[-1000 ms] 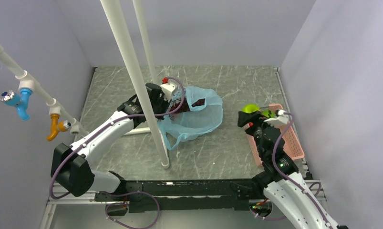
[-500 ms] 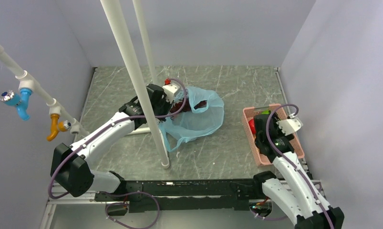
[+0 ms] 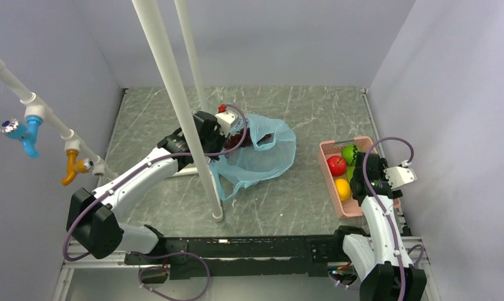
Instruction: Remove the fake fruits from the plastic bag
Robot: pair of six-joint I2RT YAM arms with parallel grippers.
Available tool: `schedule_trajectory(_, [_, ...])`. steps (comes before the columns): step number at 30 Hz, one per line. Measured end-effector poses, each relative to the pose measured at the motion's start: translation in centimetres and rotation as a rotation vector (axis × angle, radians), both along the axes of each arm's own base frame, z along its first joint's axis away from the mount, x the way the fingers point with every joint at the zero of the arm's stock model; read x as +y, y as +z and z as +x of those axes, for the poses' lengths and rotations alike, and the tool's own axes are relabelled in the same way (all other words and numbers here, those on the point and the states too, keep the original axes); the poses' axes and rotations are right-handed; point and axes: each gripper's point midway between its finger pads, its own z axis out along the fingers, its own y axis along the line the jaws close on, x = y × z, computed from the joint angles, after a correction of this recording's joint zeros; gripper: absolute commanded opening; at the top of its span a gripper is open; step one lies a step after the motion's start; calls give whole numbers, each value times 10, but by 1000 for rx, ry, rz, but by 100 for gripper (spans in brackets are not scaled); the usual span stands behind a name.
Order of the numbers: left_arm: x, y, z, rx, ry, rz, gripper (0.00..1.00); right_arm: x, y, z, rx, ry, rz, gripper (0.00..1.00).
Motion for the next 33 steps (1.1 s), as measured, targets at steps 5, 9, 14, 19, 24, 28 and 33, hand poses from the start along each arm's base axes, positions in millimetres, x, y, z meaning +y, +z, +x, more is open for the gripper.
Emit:
schedule_trajectory(5, [0, 0, -1, -2, 3, 8, 0, 2, -5, 3, -3, 13, 18, 84])
schedule_trajectory(9, [0, 0, -1, -4, 3, 12, 0, 5, -5, 7, -13, 42, 25, 92])
schedule_trajectory(14, [-2, -1, -2, -4, -2, 12, 0, 11, -5, 13, -30, 97, 42, 99])
schedule_trajectory(19, [-2, 0, -3, -5, -4, 12, 0, 13, -2, 13, -39, 123, 40, 99])
schedule_trajectory(24, [-3, 0, -3, -4, -4, 12, 0, 32, 8, 23, -76, 267, 66, 99])
schedule_trajectory(28, [-3, 0, -3, -3, -3, 10, 0, 75, 36, 45, -198, 539, 70, 97])
schedule_trajectory(33, [-4, 0, -3, -7, -4, 6, 0, 163, 69, 65, -295, 994, 114, 100])
